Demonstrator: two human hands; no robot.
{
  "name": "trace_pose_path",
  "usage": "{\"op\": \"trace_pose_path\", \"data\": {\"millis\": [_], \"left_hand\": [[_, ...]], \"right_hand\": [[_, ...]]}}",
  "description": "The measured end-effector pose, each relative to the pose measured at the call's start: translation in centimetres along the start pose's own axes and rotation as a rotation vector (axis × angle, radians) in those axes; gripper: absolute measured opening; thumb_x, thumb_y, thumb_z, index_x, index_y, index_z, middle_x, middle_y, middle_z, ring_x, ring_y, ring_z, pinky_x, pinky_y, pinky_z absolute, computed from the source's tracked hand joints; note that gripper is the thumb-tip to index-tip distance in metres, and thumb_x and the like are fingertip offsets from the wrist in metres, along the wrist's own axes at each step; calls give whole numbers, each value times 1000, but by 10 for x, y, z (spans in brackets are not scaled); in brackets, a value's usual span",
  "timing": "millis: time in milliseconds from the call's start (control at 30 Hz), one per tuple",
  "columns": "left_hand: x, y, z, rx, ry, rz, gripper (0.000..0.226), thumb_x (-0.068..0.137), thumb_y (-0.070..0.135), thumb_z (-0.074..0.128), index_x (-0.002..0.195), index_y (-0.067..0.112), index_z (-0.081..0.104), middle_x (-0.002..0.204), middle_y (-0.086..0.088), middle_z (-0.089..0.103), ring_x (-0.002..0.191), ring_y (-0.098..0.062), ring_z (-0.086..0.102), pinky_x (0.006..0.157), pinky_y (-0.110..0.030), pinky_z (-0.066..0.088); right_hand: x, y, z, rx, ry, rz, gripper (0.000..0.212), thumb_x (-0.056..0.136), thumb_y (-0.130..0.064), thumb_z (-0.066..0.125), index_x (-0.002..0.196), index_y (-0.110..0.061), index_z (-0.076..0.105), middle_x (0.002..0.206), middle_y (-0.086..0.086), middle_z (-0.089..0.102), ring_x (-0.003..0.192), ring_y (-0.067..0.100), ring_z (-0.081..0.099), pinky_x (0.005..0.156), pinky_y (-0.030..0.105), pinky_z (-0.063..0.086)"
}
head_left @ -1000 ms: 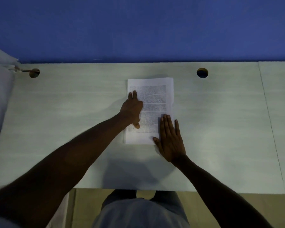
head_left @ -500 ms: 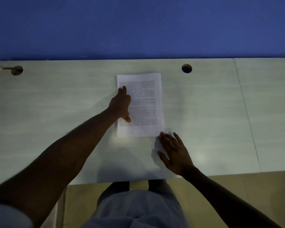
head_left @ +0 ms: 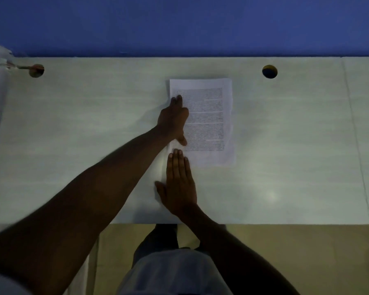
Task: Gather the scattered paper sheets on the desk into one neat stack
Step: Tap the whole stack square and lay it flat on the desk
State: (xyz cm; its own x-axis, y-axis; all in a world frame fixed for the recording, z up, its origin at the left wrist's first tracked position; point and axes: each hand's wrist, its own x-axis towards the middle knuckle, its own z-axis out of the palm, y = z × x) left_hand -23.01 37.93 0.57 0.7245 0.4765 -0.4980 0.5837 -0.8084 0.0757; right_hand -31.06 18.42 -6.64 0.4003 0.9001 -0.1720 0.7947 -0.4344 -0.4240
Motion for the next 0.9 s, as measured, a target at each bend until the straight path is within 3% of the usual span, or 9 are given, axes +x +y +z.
{"op": "trace_pose_path", "data": {"millis": [133, 467, 567, 633, 700, 767, 833, 900], "left_hand": [[4, -1, 4, 12, 0, 18, 126, 48, 52, 95, 144, -4, 37, 164, -24, 6, 152, -39, 11, 114, -51, 37], [-2, 3, 3, -28, -17, -13, 130, 51, 45, 97, 149, -5, 28, 165, -22, -1, 153, -37, 5, 114, -52, 38], [-2, 2, 4, -47, -11, -12, 129, 49, 45, 98, 147, -6, 30, 165, -21, -4, 153, -36, 2, 114, -52, 38], [-5, 2, 3, -69, -14, -14, 131, 49, 44, 98, 148, -7, 28, 165, -21, -5, 154, -35, 2, 114, -52, 39], [-8, 2, 3, -67, -15, -24, 132, 51, 44, 98, 149, -7, 26, 166, -21, -2, 154, -35, 5, 114, -52, 38], [-12, 4, 4, -31, 15, -36, 118, 54, 47, 95, 142, -6, 38, 165, -23, 6, 153, -37, 12, 117, -51, 34], [-20, 8, 9, -24, 50, -55, 95, 60, 46, 92, 131, -3, 52, 161, -25, 22, 149, -39, 24, 115, -50, 37], [-27, 13, 17, -51, 83, -64, 80, 66, 41, 90, 127, 1, 57, 152, -24, 39, 141, -36, 39, 109, -46, 45]], "right_hand": [[-2, 8, 4, -24, -8, -57, 86, 103, -57, 38, 162, 1, 12, 171, 21, 5, 160, 29, -4, 131, 44, 4], [-24, 21, 3, -114, -73, -192, 76, 108, -53, 28, 162, -1, 16, 171, 18, 10, 160, 29, 0, 130, 44, 9], [-31, 37, -12, -142, -99, -346, 69, 109, -47, 32, 159, 0, 27, 167, 20, 25, 158, 32, 15, 129, 47, 16], [-36, 53, -28, -54, -9, -446, 59, 107, -39, 42, 151, 0, 45, 156, 20, 47, 149, 31, 39, 125, 47, 28], [-28, 70, -52, 61, 191, -373, 45, 100, -25, 56, 139, -2, 61, 141, 18, 62, 132, 30, 57, 114, 46, 44], [-3, 89, -77, 69, 329, -195, 43, 90, -9, 63, 133, -3, 66, 135, 18, 66, 126, 32, 62, 109, 44, 50], [31, 106, -98, 31, 321, -30, 54, 82, 2, 66, 136, 0, 63, 140, 20, 63, 131, 35, 59, 108, 45, 51], [62, 117, -117, -15, 189, 67, 61, 85, 1, 66, 145, 1, 54, 151, 20, 53, 141, 37, 49, 109, 48, 51]]}}
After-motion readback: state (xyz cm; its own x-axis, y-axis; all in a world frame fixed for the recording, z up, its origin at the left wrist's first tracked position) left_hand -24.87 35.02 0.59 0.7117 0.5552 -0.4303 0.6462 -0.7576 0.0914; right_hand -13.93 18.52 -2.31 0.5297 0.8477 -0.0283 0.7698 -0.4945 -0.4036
